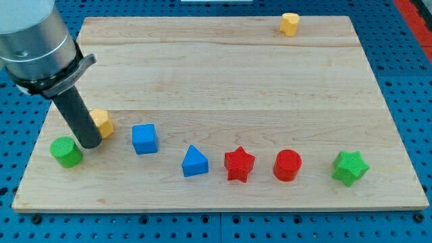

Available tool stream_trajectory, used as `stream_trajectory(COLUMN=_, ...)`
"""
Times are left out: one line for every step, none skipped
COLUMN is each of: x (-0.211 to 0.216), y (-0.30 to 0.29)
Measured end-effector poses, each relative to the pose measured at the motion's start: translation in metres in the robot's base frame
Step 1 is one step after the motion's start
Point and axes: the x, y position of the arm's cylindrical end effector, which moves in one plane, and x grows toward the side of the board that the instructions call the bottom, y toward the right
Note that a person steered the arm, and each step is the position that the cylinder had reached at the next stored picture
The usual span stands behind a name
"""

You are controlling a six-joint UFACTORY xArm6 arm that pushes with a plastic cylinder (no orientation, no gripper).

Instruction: Push the yellow hexagon towards up side

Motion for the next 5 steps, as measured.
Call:
stream_trajectory(x=0.005, y=0.016)
stream_trajectory(x=0.033, y=0.042)
stream_trajectory(x=0.063, y=0.047)
stream_trajectory(x=0.041, y=0.034)
stream_trajectory(x=-0.006, y=0.029)
